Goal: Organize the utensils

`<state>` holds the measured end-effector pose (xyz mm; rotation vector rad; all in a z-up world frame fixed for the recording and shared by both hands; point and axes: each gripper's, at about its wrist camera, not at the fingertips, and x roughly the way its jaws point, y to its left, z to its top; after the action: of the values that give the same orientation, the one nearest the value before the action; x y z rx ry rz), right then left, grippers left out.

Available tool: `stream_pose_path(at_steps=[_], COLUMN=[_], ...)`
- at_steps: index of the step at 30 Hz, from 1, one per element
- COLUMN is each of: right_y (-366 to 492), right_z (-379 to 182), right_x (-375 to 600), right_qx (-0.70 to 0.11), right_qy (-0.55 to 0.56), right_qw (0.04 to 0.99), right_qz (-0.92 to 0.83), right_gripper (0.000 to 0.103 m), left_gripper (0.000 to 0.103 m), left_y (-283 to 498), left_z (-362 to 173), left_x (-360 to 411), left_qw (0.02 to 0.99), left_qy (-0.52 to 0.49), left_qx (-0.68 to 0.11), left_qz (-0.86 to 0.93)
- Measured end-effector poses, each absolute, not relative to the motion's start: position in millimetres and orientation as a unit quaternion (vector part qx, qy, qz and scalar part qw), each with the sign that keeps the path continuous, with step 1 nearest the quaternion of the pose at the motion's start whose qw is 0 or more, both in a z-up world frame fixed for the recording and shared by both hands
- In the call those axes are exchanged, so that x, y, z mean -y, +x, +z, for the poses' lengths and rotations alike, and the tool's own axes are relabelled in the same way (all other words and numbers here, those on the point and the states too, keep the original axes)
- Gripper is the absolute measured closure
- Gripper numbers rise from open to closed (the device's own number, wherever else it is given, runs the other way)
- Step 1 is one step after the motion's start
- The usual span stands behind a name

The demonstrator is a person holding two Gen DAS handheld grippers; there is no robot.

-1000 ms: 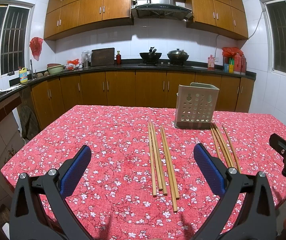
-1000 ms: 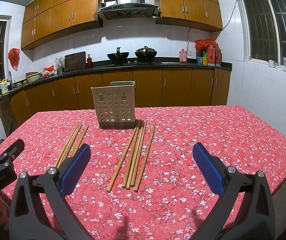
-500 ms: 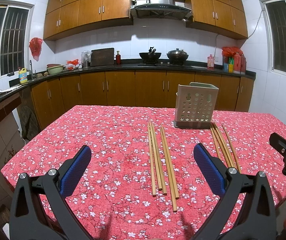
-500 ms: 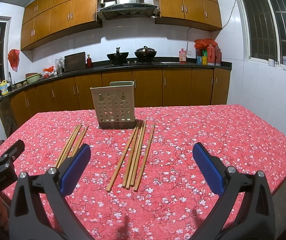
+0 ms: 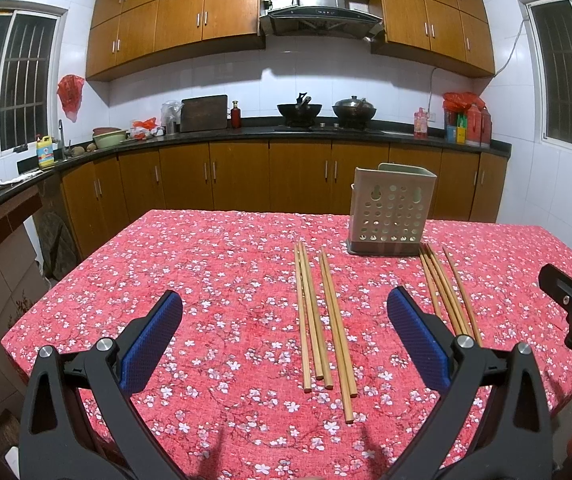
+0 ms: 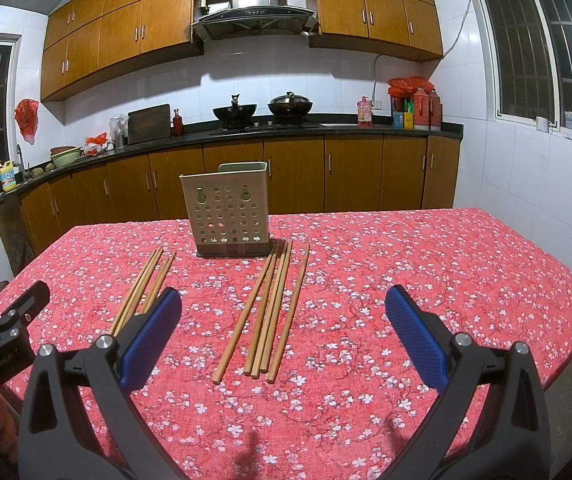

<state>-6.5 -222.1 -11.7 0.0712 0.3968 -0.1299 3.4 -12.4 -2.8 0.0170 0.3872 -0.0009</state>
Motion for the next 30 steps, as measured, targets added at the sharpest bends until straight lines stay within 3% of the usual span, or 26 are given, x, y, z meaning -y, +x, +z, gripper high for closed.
stream_pose_path(at_steps=[21,30], right_y=[-4,41], right_z=[-16,-51], right_x=[227,255], right_qx=[-0.207,-0.309], right_qy=[0.042,0.086], right_qw=[0.976,0.943], right_qz=[-0.062,-0.088], right_gripper=[0.004,0.005], left_gripper=[0.002,0.002], left_y=[8,53], left_z=[-20,-53], left_x=[22,-2], left_qw=[0.979,0.95], left_qy=[0.006,-0.034], left_qx=[-0.202,-0.309], left_qz=[0.003,0.022])
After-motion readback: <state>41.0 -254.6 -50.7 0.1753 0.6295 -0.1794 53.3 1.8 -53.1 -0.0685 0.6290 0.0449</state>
